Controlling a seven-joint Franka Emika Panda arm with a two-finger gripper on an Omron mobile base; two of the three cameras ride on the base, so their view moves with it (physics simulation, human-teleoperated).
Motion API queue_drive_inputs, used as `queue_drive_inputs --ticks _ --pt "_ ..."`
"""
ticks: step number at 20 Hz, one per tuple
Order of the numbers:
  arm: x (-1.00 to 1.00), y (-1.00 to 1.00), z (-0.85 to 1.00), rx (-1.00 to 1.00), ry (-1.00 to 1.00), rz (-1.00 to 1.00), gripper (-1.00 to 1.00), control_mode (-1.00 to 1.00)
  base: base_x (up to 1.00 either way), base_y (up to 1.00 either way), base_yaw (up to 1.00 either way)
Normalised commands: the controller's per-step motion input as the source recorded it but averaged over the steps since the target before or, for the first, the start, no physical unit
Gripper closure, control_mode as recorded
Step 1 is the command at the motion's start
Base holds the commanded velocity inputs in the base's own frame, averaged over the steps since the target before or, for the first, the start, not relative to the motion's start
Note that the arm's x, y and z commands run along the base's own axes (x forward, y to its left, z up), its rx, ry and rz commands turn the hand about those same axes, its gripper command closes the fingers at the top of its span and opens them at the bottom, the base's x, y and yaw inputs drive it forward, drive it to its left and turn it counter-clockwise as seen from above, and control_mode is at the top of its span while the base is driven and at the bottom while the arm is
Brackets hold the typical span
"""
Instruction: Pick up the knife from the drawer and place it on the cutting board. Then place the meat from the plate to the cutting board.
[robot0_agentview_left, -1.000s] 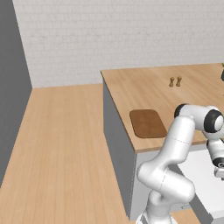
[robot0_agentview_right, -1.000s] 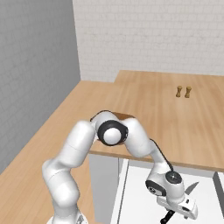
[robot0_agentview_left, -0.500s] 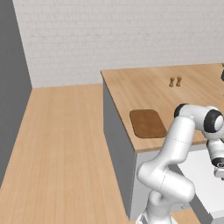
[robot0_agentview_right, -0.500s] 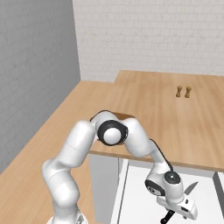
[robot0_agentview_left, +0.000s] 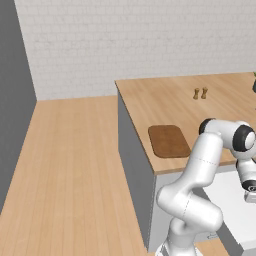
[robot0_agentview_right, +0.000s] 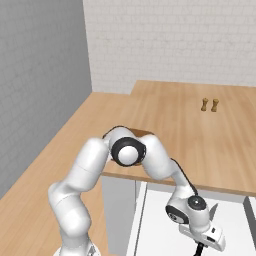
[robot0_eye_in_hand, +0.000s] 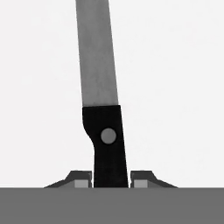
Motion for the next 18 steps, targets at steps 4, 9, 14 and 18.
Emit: queue_drive_inputs --ticks 4,9,14,18 --pt "0.0 0.0 0.0 0.0 0.0 0.0 1.0 -1.0 0.0 0.0 0.0" --pt "-0.32 0.0 0.26 0.0 -0.01 0.0 1.0 -1.0 0.0 0.0 0.0" --pt "-0.8 -0.12 0.67 0.0 -0.09 0.0 1.0 -1.0 0.0 0.0 0.0" --pt "-0.78 -0.1 0.94 0.0 -0.04 0.0 1.0 -1.0 0.0 0.0 0.0"
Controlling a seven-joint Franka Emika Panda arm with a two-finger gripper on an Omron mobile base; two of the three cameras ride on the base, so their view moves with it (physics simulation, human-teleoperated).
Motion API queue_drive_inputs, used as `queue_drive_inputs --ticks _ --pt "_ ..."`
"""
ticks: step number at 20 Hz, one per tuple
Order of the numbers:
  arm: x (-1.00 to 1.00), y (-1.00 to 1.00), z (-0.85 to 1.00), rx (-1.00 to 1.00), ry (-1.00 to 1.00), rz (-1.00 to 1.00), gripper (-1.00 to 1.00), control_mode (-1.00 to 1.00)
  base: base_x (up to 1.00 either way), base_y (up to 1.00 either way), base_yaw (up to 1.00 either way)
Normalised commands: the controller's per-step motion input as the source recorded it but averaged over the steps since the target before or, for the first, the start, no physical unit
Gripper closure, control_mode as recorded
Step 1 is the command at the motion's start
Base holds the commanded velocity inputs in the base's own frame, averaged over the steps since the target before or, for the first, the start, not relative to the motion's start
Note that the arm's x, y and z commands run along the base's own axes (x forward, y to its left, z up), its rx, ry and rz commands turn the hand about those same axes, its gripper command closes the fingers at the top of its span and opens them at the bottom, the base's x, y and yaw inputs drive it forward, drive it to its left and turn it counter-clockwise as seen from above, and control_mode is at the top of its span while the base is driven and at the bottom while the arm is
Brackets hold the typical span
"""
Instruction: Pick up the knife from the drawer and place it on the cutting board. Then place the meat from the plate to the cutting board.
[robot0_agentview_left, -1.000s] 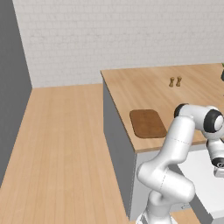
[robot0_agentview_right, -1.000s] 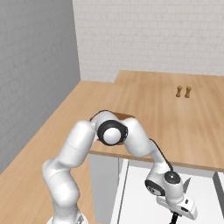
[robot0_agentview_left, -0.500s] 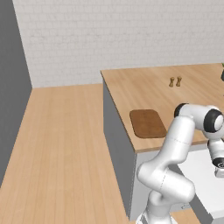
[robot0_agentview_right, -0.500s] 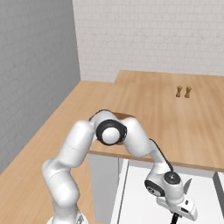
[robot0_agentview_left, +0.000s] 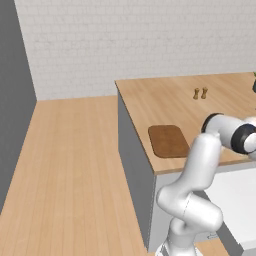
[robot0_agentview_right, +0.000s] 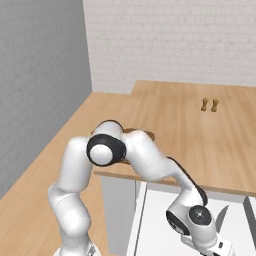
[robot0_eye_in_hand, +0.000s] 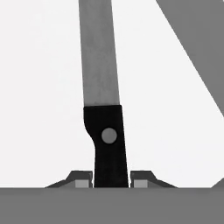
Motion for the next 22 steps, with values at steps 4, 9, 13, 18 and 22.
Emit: queue_drive_inputs --ticks 4,9,13,18,22 --pt "-0.54 -0.03 1.0 0.0 -0.04 0.0 1.0 -1.0 0.0 0.0 0.0" --pt "-0.34 0.0 1.0 0.0 -0.03 0.0 1.0 -1.0 0.0 0.0 0.0" --pt "-0.01 0.01 1.0 0.0 -0.06 0.0 1.0 -1.0 0.0 0.0 0.0" --pt "0.15 0.12 0.97 0.0 -0.02 0.0 1.0 -1.0 0.0 0.0 0.0" --pt "0.79 0.48 0.85 0.0 0.0 0.0 1.0 -1.0 0.0 0.0 0.0"
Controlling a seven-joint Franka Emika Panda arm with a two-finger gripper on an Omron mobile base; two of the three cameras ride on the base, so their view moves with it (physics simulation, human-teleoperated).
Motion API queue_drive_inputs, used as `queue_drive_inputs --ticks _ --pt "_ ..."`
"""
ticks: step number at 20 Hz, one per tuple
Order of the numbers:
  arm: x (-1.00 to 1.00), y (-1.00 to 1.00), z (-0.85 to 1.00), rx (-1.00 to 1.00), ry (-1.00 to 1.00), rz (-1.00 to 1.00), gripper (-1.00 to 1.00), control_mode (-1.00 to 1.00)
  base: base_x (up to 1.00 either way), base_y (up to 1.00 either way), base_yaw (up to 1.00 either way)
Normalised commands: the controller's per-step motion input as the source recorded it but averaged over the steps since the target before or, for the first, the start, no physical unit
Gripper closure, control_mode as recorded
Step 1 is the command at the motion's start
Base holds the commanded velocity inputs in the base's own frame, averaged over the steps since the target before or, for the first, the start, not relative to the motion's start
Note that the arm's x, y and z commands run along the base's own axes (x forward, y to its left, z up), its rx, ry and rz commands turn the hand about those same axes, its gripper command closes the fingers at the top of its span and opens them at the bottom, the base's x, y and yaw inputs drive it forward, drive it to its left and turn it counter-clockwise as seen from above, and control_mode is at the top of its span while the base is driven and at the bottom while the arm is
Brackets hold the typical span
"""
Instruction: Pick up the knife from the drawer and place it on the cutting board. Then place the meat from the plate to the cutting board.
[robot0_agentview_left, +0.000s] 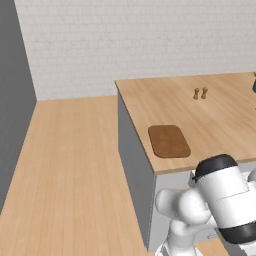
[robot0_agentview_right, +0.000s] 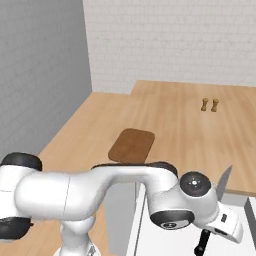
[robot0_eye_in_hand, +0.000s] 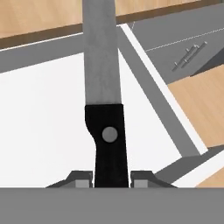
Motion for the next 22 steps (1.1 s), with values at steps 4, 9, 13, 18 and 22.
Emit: queue_drive_inputs --ticks 4,9,13,18,22 --pt "1.0 0.53 0.66 0.0 0.09 0.0 1.0 -1.0 0.0 0.0 0.0" --pt "1.0 0.42 0.34 0.0 0.19 0.04 1.0 -1.0 0.0 0.0 0.0" --pt "1.0 0.45 0.09 0.0 0.17 0.06 1.0 -1.0 0.0 0.0 0.0" --pt "0.99 0.39 0.01 0.05 0.02 0.07 1.0 -1.0 0.0 0.0 0.0" --pt "0.96 0.29 0.01 0.05 0.05 0.1 1.0 -1.0 0.0 0.0 0.0"
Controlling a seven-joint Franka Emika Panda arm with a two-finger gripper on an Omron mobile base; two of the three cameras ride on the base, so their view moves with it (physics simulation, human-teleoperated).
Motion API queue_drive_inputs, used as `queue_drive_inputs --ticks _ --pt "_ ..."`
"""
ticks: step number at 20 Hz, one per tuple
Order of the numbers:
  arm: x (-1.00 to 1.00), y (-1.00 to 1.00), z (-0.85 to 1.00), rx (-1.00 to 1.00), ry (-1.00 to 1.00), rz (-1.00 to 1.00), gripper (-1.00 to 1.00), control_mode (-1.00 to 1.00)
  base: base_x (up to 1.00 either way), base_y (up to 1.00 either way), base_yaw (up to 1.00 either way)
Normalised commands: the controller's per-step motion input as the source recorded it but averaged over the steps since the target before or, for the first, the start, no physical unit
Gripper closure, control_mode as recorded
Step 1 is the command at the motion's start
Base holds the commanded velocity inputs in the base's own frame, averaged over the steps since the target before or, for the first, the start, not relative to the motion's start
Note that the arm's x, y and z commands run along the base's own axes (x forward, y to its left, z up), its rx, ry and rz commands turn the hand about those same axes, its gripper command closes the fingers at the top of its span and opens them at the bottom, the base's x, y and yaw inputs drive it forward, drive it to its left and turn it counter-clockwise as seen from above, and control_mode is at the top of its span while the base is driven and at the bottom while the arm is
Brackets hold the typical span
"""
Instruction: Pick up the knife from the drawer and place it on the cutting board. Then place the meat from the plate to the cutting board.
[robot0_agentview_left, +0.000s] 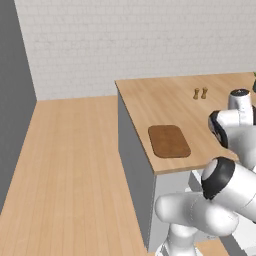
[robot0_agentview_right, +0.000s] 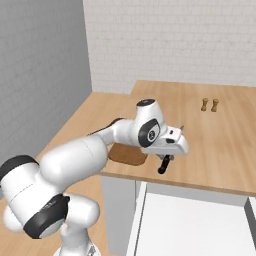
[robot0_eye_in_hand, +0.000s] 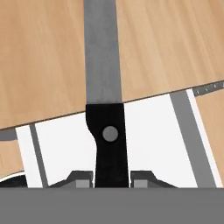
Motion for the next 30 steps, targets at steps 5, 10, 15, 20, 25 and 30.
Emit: queue_drive_inputs --ticks 5,10,15,20,25,30 --pt "0.89 0.23 0.0 0.12 0.03 0.14 1.0 -1.0 0.0 0.0 0.0" --pt "0.51 0.14 0.0 0.16 0.07 0.2 1.0 -1.0 0.0 0.0 0.0" --pt "0.13 0.69 0.0 0.06 0.0 0.2 1.0 -1.0 0.0 0.0 0.0" --pt "0.37 0.68 -0.1 0.0 0.0 0.11 1.0 -1.0 0.0 0.0 0.0" --pt "0.52 0.62 -0.34 0.0 0.0 0.05 1.0 -1.0 0.0 0.0 0.0" --pt "0.53 0.31 -0.49 0.0 0.0 0.0 1.0 -1.0 0.0 0.0 0.0"
